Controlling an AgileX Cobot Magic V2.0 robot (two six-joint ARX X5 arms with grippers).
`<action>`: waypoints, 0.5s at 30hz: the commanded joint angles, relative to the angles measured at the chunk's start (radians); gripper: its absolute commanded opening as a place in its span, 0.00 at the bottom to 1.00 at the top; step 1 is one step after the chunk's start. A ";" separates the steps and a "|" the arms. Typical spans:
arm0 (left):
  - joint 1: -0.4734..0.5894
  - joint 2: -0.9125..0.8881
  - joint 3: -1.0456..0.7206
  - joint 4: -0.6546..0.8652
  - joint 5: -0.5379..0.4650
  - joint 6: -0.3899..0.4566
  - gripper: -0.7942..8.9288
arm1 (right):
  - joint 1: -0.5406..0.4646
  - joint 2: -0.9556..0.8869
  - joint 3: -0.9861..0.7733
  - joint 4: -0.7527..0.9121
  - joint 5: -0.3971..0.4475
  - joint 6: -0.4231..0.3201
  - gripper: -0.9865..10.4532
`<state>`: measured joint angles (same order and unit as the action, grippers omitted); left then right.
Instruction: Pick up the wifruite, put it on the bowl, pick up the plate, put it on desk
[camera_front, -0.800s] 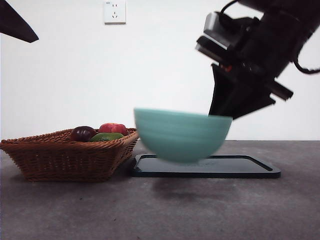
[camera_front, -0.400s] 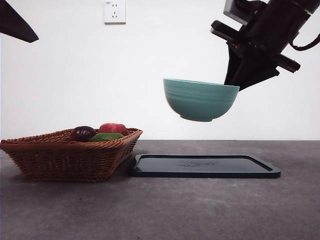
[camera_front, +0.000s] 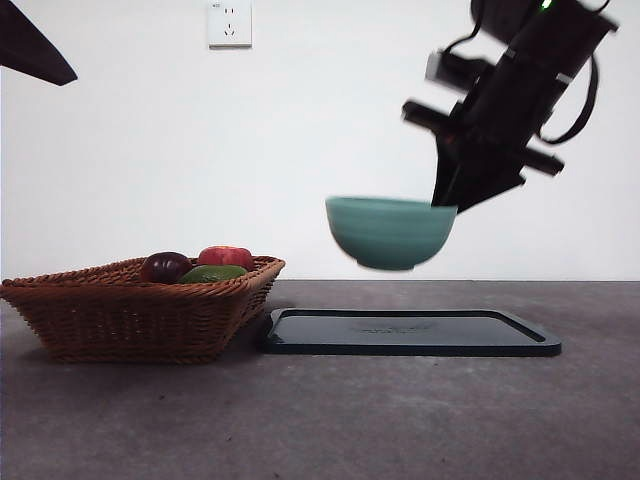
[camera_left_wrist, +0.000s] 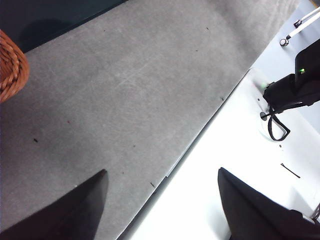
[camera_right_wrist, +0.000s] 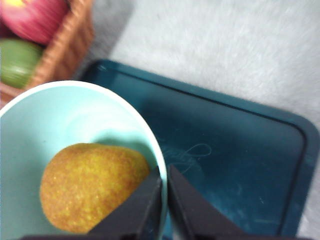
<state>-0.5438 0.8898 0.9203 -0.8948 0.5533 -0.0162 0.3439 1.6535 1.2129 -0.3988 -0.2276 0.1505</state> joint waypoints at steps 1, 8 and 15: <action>-0.006 0.005 0.010 0.004 0.005 0.012 0.44 | 0.003 0.067 0.032 0.010 -0.001 -0.039 0.10; -0.006 0.005 0.010 0.003 0.006 0.012 0.44 | 0.002 0.158 0.045 0.041 0.000 -0.103 0.10; -0.006 0.005 0.010 0.003 0.006 0.012 0.44 | 0.002 0.172 0.045 0.073 0.001 -0.117 0.10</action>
<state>-0.5438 0.8898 0.9203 -0.8951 0.5533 -0.0162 0.3439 1.8080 1.2339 -0.3370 -0.2268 0.0475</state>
